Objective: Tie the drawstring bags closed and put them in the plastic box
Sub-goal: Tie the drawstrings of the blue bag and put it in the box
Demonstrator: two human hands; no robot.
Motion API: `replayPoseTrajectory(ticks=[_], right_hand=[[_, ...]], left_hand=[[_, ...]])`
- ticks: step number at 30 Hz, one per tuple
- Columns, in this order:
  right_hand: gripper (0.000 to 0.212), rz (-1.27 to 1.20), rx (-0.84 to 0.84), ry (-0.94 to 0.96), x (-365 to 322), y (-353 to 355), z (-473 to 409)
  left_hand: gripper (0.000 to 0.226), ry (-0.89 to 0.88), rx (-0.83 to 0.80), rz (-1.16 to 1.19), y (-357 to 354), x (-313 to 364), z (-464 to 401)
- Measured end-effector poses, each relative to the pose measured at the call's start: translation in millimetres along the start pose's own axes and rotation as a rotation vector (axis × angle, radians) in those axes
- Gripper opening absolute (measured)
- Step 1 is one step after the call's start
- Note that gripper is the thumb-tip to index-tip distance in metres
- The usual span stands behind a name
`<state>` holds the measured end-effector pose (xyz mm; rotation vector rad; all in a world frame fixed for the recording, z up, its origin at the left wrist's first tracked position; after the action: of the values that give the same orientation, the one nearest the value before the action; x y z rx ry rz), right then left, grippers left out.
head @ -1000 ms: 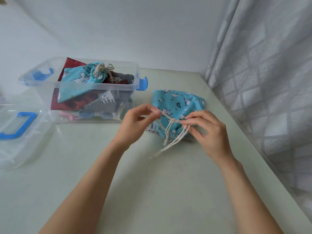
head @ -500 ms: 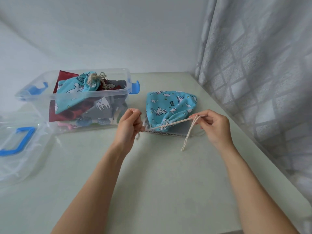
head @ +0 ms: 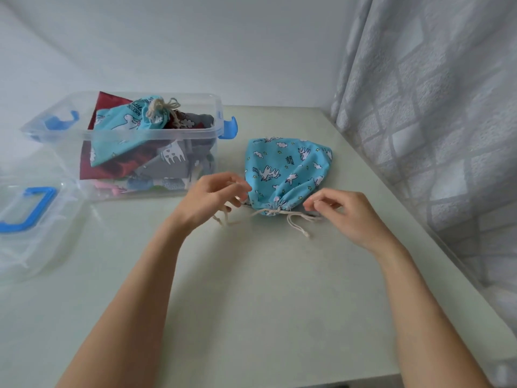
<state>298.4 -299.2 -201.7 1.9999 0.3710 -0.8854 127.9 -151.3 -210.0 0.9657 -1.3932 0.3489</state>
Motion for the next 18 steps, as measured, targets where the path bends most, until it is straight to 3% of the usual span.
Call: replayPoseTrajectory(ticks=[3,5,7,10,15,18], right_hand=[[0.011,0.285,0.043,0.084,-4.2,-10.1,-0.3],[0.018,0.325,0.045,0.071,-0.3,-13.5,-0.1],[0.018,0.322,0.024,0.082,0.5,-19.0,-0.7],[0.010,0.191,0.017,0.089,-6.6,-21.1,-0.5],[0.018,-0.371,0.064,-0.108,-11.4,-5.6,-1.4],[0.024,-0.393,0.113,-0.137,-6.8,-2.0,-1.0]], left_hand=[[0.026,-0.140,-0.013,-0.374,-5.9,9.0,1.0],[0.027,-0.195,-0.061,-0.588,-15.3,10.8,4.6],[0.022,-0.212,-0.076,-0.642,-23.5,11.1,5.4],[0.012,-0.241,-0.032,-0.556,-27.8,15.1,4.2],[0.003,-0.252,0.070,-0.206,-16.5,18.0,0.6],[0.007,-0.263,0.162,-0.173,-9.2,13.8,-2.2]])
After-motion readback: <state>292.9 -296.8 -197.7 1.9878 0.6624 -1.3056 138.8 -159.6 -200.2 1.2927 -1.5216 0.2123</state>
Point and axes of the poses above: each hand's wrist, its own z-axis away from the middle knuckle, its own y-axis out of the back of the hand, x = y × z, the point moved 8 cm from there along -z, towards the middle knuckle, and after that the axes turned 7 degrees about x, right-handed, at the moved point
